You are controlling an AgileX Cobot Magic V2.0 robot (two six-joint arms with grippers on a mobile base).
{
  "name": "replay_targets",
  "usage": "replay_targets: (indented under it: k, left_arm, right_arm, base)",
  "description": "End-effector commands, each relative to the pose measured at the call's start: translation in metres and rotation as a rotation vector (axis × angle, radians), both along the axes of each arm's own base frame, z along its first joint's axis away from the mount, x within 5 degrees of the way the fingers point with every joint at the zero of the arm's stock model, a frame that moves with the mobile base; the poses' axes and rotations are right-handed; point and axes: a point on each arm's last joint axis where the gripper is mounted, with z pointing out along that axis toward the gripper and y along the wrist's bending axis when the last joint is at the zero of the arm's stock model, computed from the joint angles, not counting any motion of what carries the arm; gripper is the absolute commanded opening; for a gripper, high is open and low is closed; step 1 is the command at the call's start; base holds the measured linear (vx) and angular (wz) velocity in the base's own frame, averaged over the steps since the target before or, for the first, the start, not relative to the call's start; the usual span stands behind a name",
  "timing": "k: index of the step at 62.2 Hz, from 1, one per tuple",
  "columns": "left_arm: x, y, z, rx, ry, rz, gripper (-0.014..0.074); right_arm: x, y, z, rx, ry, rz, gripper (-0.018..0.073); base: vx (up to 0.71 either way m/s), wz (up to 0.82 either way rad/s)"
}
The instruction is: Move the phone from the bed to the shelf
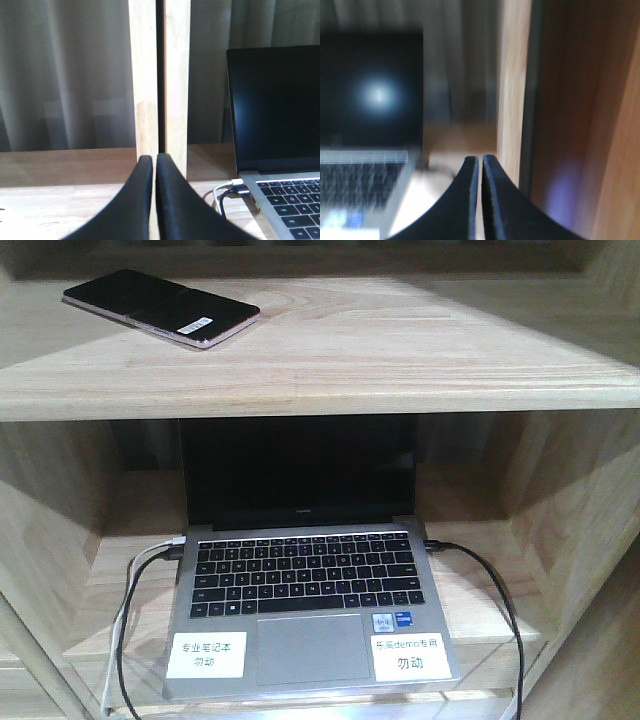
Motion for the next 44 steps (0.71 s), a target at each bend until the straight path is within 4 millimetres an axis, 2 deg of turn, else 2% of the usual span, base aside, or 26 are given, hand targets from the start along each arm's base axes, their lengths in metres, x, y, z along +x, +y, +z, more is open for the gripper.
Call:
replay_targets:
  k: [1, 44]
  left_arm:
    - [-0.0020, 0.0003, 0.0154, -0.016, -0.105, 0.004, 0.0001]
    - [-0.0020, 0.0003, 0.0154, -0.016, -0.105, 0.004, 0.0001]
  right_arm:
    - [0.0000, -0.0014, 0.0053, -0.013, -0.092, -0.017, -0.0005]
    - [0.0000, -0.0014, 0.0055, -0.004, -0.093, -0.017, -0.0005]
  base:
    - [0.00, 0.00]
    - [0.00, 0.00]
